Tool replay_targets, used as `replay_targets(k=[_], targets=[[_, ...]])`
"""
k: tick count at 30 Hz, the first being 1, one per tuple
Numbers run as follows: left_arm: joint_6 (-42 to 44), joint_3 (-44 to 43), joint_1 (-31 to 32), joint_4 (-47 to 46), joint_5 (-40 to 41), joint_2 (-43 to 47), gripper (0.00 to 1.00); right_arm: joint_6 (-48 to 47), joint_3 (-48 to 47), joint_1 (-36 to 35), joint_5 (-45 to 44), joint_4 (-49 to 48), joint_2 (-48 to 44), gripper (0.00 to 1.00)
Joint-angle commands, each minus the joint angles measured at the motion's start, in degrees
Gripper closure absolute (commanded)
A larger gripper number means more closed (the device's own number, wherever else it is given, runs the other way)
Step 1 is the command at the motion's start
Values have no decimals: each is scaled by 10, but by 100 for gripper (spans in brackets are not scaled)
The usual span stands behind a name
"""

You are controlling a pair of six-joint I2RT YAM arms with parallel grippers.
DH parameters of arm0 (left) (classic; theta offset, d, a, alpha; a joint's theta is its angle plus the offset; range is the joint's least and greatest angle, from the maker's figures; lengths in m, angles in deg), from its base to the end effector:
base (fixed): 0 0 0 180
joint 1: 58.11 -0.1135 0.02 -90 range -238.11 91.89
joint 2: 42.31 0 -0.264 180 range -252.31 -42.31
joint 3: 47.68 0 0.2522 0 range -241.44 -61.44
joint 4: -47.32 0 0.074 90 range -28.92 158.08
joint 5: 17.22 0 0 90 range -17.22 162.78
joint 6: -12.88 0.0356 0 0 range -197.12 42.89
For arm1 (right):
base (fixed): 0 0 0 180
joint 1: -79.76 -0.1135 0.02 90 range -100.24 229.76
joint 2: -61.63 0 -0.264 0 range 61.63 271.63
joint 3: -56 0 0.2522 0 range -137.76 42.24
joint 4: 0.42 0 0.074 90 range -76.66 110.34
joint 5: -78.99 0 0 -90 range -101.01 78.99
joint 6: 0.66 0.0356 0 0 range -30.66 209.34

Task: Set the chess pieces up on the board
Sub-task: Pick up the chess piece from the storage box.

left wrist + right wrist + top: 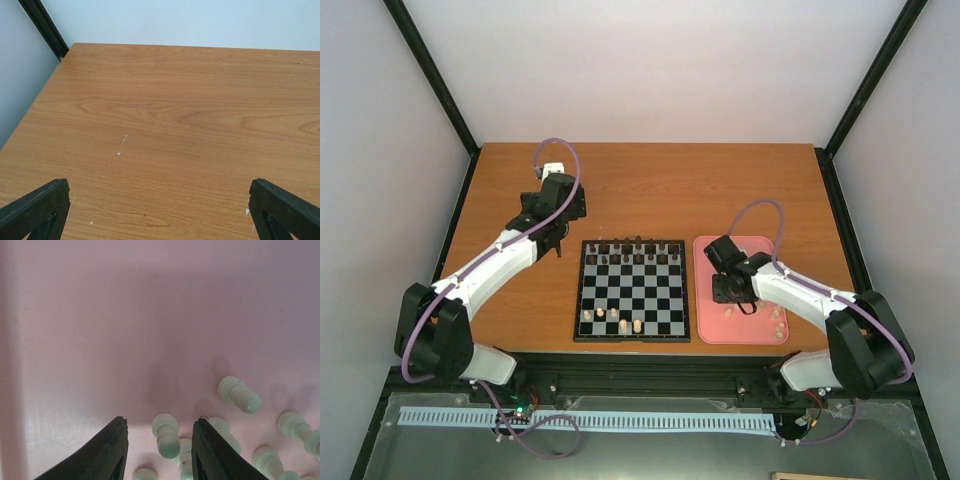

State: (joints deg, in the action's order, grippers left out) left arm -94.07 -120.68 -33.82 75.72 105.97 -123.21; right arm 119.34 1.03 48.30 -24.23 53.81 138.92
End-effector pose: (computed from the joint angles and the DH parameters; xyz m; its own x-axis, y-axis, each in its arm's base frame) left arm 0.2921 -0.1105 0.2781 -0.4993 -0.0423 -0.8654 -0.2127 0.9742 0.0750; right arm 0.1923 0.1081 0.1696 -0.9498 -0.0105 -0.3126 0.0141 0.9970 -0.0763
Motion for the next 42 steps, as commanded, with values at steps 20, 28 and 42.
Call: replay_targets(k=[20, 28, 42], targets=[[-1, -25, 4, -3, 14, -4, 0, -8, 14, 15, 7, -20, 14, 77], [-2, -26, 3, -2, 15, -4, 0, -3, 14, 15, 8, -16, 12, 87], [-2, -29, 4, -1, 14, -4, 0, -19, -31, 6, 40, -5, -38, 97]])
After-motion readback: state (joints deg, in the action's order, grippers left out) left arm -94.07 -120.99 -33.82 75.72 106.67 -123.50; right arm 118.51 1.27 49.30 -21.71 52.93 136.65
